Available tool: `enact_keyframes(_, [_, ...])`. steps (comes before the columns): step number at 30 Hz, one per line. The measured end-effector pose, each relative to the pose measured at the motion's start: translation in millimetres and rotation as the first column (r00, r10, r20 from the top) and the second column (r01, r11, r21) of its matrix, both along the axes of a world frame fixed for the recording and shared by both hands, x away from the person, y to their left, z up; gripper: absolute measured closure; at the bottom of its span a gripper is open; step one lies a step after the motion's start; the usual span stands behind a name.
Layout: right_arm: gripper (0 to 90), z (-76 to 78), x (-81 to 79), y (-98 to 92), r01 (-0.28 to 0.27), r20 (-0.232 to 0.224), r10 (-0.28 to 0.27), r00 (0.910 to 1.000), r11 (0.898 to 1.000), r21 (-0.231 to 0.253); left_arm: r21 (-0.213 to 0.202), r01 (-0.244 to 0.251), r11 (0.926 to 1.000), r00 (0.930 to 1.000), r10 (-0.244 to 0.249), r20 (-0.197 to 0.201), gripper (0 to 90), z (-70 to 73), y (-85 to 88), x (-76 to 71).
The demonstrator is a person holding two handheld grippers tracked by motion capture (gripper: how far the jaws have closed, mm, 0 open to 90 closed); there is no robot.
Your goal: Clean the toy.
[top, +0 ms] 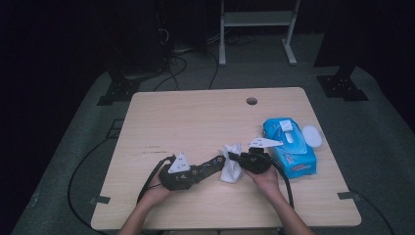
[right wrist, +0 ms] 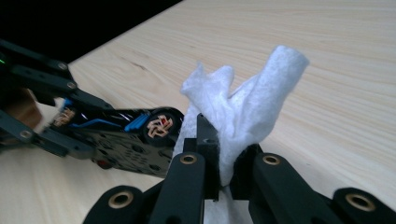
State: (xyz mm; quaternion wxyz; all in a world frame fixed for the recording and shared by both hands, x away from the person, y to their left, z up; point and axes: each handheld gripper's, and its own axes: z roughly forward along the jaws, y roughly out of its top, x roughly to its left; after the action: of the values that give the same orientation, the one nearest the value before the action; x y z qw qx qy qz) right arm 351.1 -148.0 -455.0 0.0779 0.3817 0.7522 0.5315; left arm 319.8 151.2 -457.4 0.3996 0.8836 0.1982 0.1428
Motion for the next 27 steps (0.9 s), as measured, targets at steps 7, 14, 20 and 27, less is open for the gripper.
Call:
enact_keyframes(7, [85.2, -9.4, 3.7, 2.2, -0.021, -0.053, 0.023, 0.9983, 0.999, 0.041, -0.008, 0.019, 0.9998, 0.9998, -0.019, -0.005, 57.8, -0.3, 8.0, 0.2])
enact_keyframes(14, [85.2, -22.4, 6.3, 3.8, -0.011, -0.105, 0.012, 0.9944, 1.0, 0.006, -0.013, 0.019, 0.9997, 0.9998, -0.019, -0.009, 57.8, -0.8, 11.4, 0.5])
enact_keyframes(20, [85.2, -17.2, 5.4, 3.3, -0.002, -0.097, 0.007, 0.9952, 0.999, 0.05, 0.002, 0.021, 0.9998, 0.9997, -0.021, -0.011, 57.7, -2.1, 11.3, 1.2])
enact_keyframes(27, [85.2, -27.8, 8.1, 5.9, 0.003, -0.157, -0.002, 0.9875, 1.0, 0.004, 0.012, 0.022, 0.9997, 0.9997, -0.021, -0.01, 57.6, -2.9, 10.7, 1.1])
